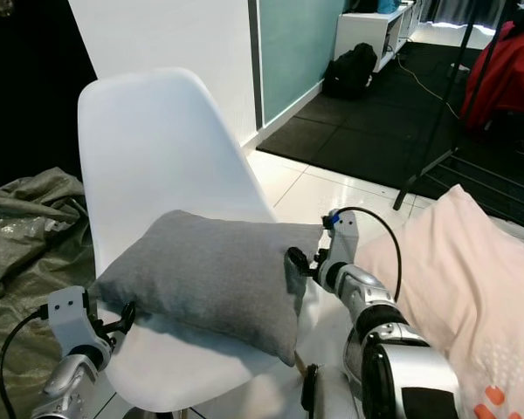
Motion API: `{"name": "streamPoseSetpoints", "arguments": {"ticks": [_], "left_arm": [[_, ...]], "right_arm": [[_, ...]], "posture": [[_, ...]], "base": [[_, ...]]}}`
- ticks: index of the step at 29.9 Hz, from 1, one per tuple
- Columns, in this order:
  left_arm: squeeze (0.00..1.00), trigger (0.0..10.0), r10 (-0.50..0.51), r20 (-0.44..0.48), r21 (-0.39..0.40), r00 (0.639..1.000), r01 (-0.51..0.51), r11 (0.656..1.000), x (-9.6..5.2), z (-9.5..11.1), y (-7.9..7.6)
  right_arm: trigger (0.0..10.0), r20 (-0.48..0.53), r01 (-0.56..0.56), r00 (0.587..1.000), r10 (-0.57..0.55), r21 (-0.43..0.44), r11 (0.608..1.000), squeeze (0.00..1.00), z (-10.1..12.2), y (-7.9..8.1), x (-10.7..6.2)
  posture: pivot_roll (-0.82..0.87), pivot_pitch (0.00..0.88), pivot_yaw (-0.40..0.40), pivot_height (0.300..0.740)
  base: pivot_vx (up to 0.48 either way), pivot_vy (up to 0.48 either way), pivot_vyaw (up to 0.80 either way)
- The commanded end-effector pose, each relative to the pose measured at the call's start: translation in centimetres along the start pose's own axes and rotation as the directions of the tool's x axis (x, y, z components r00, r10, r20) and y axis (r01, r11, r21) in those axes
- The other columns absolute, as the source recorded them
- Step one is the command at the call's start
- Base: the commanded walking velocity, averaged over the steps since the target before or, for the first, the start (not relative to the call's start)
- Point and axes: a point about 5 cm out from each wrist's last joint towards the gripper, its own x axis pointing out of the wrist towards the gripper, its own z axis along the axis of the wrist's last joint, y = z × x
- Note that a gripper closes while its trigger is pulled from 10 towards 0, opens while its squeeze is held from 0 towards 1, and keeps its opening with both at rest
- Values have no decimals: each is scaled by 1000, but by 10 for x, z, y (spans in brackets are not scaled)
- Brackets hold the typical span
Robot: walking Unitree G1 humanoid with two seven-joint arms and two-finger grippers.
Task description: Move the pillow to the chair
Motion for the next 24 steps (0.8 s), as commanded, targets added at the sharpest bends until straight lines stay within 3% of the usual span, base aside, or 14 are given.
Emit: {"name": "streamPoseSetpoints", "arguments": {"ticks": [1, 8, 12, 24], "left_arm": [[0, 10000, 20, -11, 2, 1000, -20, 1000, -2, -3, 7], [0, 10000, 80, -8, -4, 997, -80, 997, -5, 0, 24], [0, 10000, 93, -7, -3, 996, -93, 996, -5, 1, 28], [0, 10000, 108, -33, -6, 994, -108, 994, -8, -7, 26]], "right_arm": [[10000, 4, -4, 1000, 4, 27, 1000, 0, -2, -2, -1], [10000, 84, 56, 994, -68, 143, 988, 0, -1, -19, -10], [10000, 102, 84, 989, -103, 168, 982, 0, -5, -25, -13], [10000, 104, 72, 990, -95, 201, 977, 0, -15, -21, -12]], "posture": [[-36, 81, -21, 497], [-35, 80, -15, 497], [-31, 80, -17, 497], [-32, 85, -20, 526]], "base": [[0, 0, 0], [0, 0, 0], [0, 0, 0], [0, 0, 0]]}}
